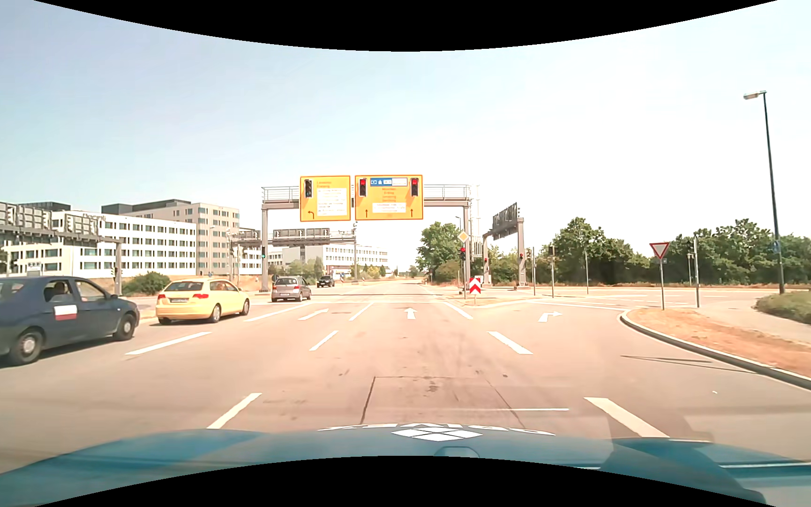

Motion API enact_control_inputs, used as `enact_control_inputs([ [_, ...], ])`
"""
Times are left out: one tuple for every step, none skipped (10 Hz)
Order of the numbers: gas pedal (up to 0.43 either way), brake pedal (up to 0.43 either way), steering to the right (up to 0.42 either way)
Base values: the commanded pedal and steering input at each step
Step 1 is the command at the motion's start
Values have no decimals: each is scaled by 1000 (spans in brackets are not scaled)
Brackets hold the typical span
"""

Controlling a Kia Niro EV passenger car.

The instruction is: Follow the waypoints while adhering to traffic rules and regulations

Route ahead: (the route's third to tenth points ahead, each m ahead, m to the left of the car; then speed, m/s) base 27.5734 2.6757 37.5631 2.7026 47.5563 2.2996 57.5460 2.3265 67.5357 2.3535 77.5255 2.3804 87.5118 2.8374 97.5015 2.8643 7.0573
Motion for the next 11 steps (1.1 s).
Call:
enact_control_inputs([
  [0,232,-16],
  [0,232,-16],
  [0,238,-15],
  [0,238,-16],
  [0,238,-15],
  [0,238,-15],
  [0,238,-14],
  [0,244,-14],
  [0,244,-14],
  [0,244,-13],
  [0,238,-13],
])
